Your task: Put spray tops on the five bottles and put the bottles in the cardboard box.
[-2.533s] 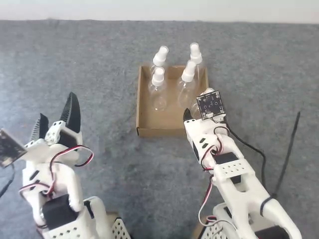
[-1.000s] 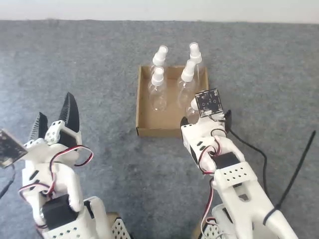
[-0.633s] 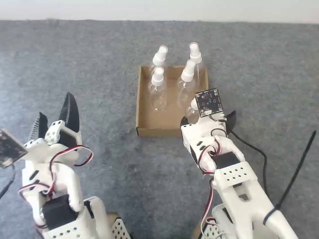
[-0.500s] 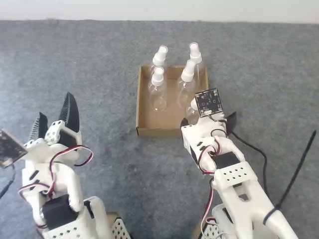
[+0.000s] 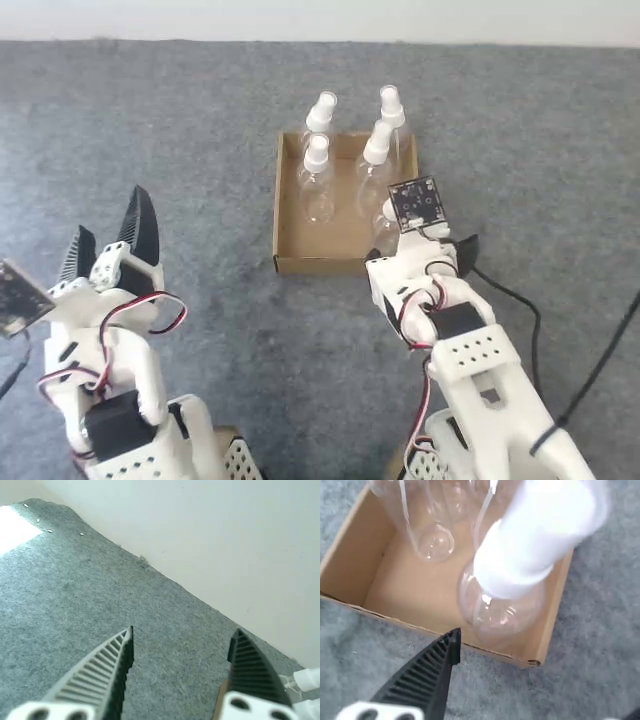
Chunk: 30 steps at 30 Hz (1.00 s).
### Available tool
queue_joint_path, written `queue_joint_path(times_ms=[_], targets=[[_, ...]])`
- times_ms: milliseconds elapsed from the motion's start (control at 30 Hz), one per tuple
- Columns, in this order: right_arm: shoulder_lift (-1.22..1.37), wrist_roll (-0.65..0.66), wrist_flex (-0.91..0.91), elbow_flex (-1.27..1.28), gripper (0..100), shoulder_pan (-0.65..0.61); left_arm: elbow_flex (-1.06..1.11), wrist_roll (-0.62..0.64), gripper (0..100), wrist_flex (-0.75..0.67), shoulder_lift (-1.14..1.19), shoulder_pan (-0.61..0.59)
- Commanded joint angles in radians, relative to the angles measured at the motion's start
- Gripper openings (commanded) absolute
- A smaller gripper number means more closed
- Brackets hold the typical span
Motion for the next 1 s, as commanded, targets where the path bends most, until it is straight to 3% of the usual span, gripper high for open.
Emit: queue_joint_path(times_ms=[0, 333, 433, 700, 967], targets=[[-0.151, -0.009, 0.101, -0.068, 51.2, -0.004, -0.042, -0.011, 28, -0.032, -0.003, -0.003], [-0.286, -0.012, 0.272, -0.066, 50.7, -0.01, -0.042, -0.011, 28, -0.032, -0.003, -0.003], [-0.288, -0.012, 0.272, -0.066, 43.3, -0.01, -0.042, -0.011, 28, -0.032, -0.003, -0.003], [-0.289, -0.003, 0.265, -0.066, 11.7, -0.002, -0.041, -0.011, 28, -0.032, -0.003, 0.0], [-0.311, -0.009, 0.24, -0.064, 9.1, 0.047, 0.024, -0.011, 28, -0.104, -0.003, 0.005]])
